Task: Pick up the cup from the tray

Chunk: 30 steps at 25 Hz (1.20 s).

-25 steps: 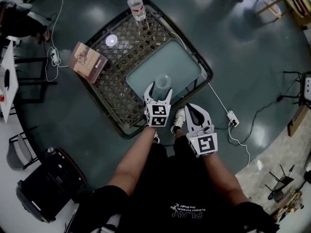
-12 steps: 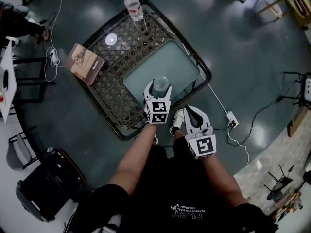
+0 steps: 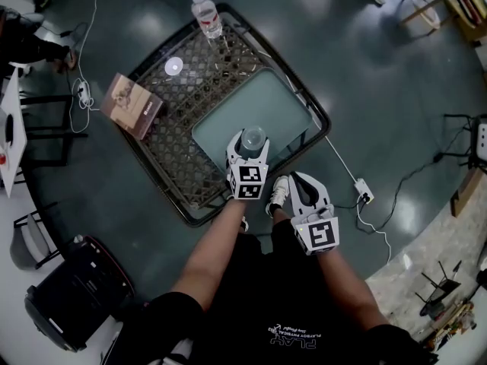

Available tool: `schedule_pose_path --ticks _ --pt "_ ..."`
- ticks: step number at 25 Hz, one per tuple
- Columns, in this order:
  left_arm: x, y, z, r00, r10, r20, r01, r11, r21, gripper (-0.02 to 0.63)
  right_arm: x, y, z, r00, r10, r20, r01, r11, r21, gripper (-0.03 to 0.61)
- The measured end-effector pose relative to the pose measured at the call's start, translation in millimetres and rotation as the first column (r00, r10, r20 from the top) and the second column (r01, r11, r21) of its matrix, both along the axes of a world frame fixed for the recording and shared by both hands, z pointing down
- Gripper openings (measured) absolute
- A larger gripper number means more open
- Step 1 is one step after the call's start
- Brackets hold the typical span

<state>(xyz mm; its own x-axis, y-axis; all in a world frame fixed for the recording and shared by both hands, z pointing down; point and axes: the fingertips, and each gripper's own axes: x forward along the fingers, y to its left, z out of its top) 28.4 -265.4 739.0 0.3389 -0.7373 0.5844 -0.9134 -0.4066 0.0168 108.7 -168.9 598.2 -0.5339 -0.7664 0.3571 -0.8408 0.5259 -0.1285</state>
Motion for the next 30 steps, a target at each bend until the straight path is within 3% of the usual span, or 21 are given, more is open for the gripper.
schedule_pose_path --ticks 4,12,18,30 --pt "7.4 2.8 -10.4 0.999 0.031 -0.03 -0.031 0.999 0.013 0.296 4.3 -2.4 -1.7 0.999 0.003 -0.048 -0.004 1.0 -0.019 -0.003" --pt "0.0 25.9 -48.6 0.999 0.045 -0.028 -0.044 0.998 0.054 0.296 -2.9 2.3 -7.4 1.0 -0.019 -0.025 0.02 1.0 0.022 -0.003" --pt "-16.9 44.7 -84.6 0.997 -0.003 -0.074 0.01 0.996 0.085 0.297 -7.7 -10.9 -31.3 1.0 0.003 0.009 -0.003 0.998 0.069 -0.003" --pt "-46.0 84.8 -149.3 0.999 -0.008 -0.051 0.016 0.988 0.154 0.298 -41.7 -13.5 -57.7 0.999 -0.039 0.009 0.037 0.991 0.131 -0.003"
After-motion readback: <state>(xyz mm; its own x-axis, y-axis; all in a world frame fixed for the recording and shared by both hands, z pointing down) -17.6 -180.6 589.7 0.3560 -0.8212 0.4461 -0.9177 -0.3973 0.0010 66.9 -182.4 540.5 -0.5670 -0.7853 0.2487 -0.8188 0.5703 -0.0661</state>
